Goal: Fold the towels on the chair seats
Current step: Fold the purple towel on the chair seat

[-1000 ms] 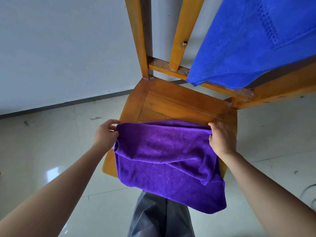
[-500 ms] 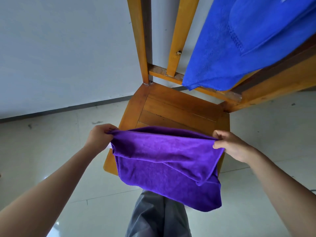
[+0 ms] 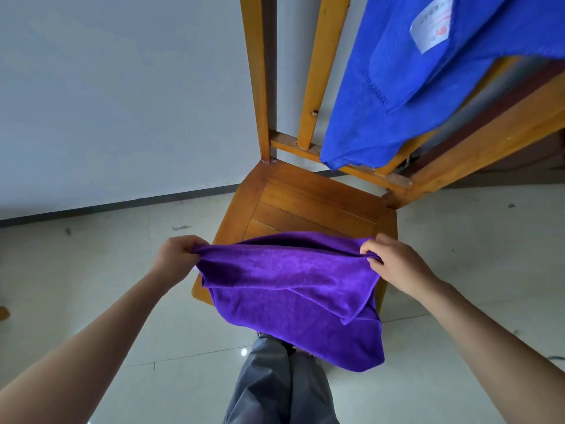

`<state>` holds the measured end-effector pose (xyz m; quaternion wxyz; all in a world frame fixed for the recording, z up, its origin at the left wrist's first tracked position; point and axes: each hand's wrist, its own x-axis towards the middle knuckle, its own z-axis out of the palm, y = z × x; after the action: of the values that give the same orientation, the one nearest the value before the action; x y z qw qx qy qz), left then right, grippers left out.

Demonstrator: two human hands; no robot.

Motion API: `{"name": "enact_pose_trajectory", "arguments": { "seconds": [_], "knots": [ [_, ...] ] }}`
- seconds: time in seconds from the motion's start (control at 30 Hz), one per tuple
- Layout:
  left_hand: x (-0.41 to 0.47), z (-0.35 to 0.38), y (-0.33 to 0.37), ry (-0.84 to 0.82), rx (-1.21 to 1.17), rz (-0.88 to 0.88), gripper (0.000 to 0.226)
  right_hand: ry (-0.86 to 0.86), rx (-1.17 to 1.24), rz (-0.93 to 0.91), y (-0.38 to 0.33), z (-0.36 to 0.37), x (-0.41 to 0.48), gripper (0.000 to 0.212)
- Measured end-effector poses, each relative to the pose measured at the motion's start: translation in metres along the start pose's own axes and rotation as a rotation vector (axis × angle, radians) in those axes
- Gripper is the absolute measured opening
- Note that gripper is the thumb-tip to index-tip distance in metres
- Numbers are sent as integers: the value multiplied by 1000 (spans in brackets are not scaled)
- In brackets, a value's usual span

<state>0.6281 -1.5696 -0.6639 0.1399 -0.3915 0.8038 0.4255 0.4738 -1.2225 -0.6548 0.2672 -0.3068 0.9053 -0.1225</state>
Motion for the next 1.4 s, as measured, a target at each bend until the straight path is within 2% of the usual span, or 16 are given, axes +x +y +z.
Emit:
{"name": "enact_pose_trajectory", "arguments": {
  "seconds": [0.07, 0.17, 0.27, 0.33, 0.47, 0.57, 0.73, 0.8, 0.87, 1.0, 1.17, 1.23, 1.4],
  "knots": [
    [-5, 0, 1, 5, 2, 3, 41, 35, -136, -78, 2, 2, -3, 14],
    [-11, 0, 0, 18, 15, 4, 39, 139, -291, -170, 2, 4, -8, 25],
    [-14, 0, -1, 34, 7, 2, 38, 194, -308, -200, 4, 8, -12, 27],
    [-14, 1, -2, 41, -3, -8, 38, 213, -217, -178, 8, 15, -14, 23],
    [-9, 8, -2, 36, -34, -54, 38, 255, 151, 99, 16, 28, 0, 17],
    [0, 14, 2, 45, -56, -87, 39, 255, 224, 313, 18, 29, 14, 19],
    [8, 26, 4, 47, 47, -72, 40, 84, 336, 482, 13, 34, 25, 11],
    [9, 28, 4, 62, 53, -82, 42, 16, 350, 480, 12, 34, 33, 7],
    [11, 28, 2, 87, 26, -109, 46, -45, 325, 438, 12, 32, 42, 10],
    [17, 31, -4, 141, 59, -119, 43, -11, 287, 340, 4, 22, 68, 20],
    [25, 40, -6, 159, 208, -132, 26, -54, -7, 194, 3, 35, 102, 24],
    [28, 41, -7, 188, 188, -160, 19, -79, -102, 192, 5, 43, 107, 25],
    [38, 41, -9, 226, 83, -246, 6, -5, -263, 159, 5, 55, 113, 31]
  ]
}}
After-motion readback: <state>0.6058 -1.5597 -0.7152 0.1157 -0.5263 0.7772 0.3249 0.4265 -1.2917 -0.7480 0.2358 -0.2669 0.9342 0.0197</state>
